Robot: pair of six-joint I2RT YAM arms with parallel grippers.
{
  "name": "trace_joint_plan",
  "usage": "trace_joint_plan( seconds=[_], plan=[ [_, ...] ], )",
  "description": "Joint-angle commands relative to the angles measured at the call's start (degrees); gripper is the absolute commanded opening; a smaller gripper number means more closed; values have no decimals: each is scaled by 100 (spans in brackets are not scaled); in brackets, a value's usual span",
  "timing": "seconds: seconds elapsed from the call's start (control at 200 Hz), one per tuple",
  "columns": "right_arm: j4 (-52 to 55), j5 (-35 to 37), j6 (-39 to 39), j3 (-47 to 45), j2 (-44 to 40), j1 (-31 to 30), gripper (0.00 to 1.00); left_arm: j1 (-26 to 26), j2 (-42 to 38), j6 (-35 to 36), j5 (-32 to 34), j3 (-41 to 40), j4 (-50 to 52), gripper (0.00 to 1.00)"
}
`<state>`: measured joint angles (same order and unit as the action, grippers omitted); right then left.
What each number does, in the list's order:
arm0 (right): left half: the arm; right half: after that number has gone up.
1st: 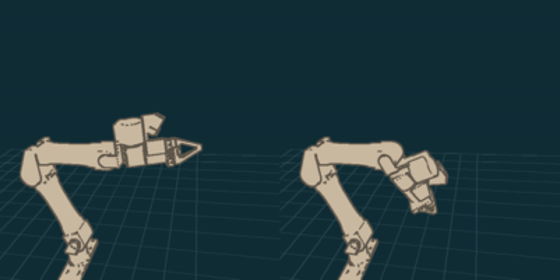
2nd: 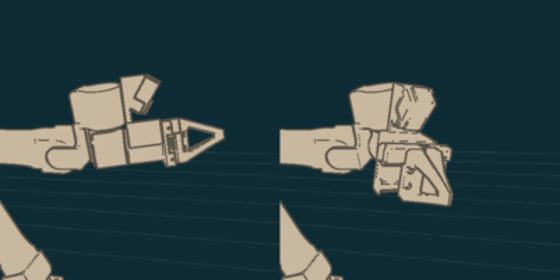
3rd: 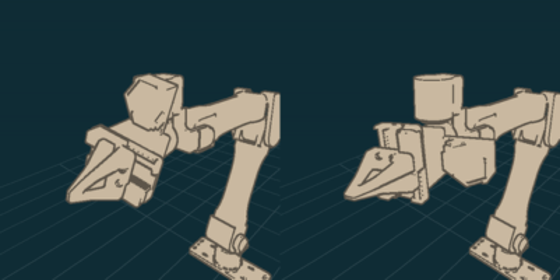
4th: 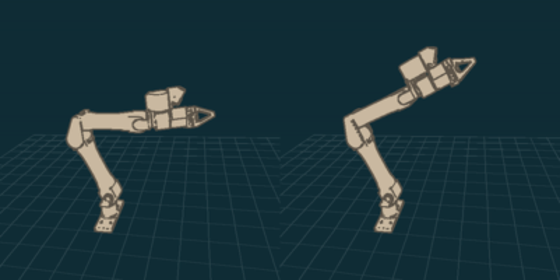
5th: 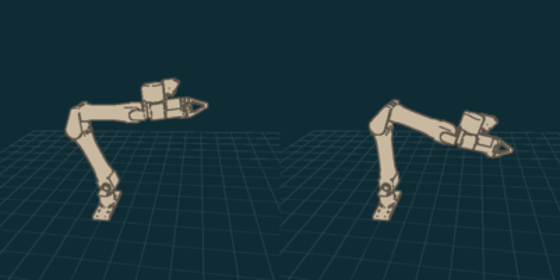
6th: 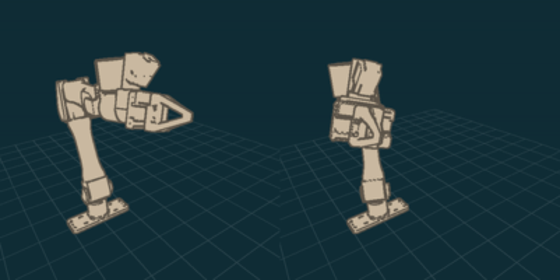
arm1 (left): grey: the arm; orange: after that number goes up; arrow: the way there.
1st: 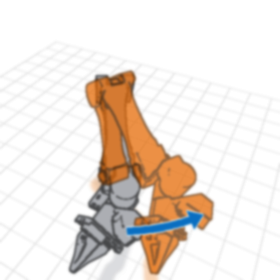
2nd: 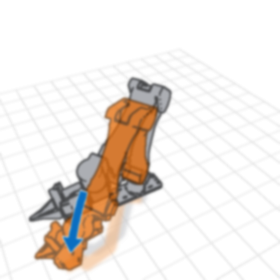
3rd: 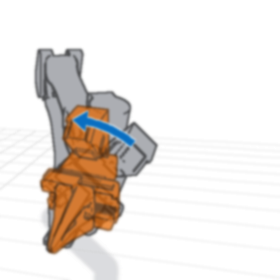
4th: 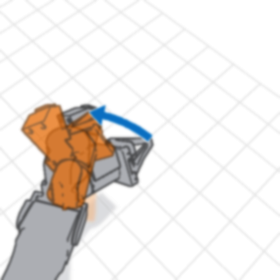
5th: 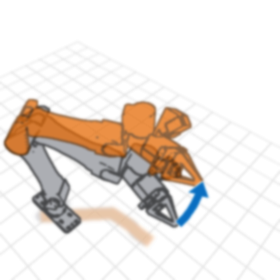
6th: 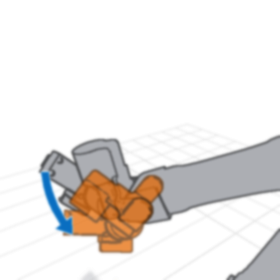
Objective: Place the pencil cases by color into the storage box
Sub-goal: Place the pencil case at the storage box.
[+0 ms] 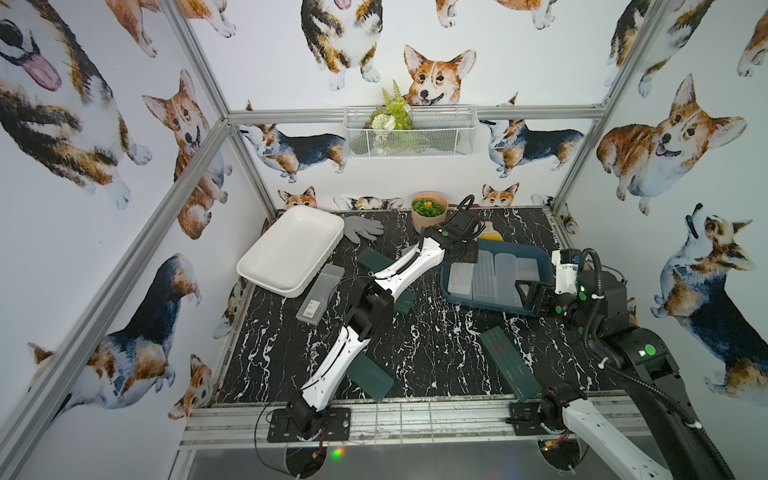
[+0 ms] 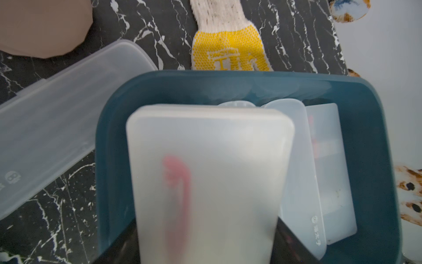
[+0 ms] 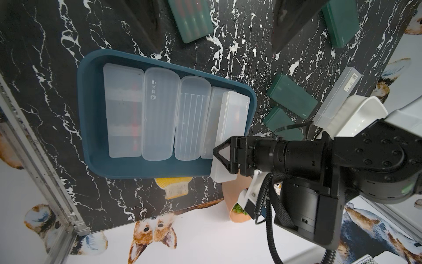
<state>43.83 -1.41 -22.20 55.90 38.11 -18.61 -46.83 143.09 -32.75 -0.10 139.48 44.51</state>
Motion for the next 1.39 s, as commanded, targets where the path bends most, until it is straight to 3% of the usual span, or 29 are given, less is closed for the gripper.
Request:
trace_joint_plan(
  seconds=[0.0,0.395,0.551,0.711,0.751,0.956,1.161,1.267,1.387],
  plan=[
    [-191,96,81,4,54,7,75,-6,47,-132,32,-7,83,54],
    [-300,130,-92,-152,130,7,75,-37,290,-478,186,70,558,57],
    [-185,219,2,-68,209,7,75,-33,343,-475,214,278,667,75],
    [-95,290,122,141,426,7,75,-11,182,-425,287,452,765,83],
    [-107,302,140,192,475,7,75,5,78,-399,300,444,787,93],
    [-177,320,271,512,841,7,75,146,-640,-140,195,374,1189,99],
    [-506,228,199,667,1253,-2,75,581,-2251,337,134,-891,1083,99],
    [-681,137,160,723,1452,-72,75,1017,-3364,589,153,-2161,793,99],
    [-797,462,342,888,1814,-592,75,1689,-4453,807,46,-3494,583,99]
  ],
)
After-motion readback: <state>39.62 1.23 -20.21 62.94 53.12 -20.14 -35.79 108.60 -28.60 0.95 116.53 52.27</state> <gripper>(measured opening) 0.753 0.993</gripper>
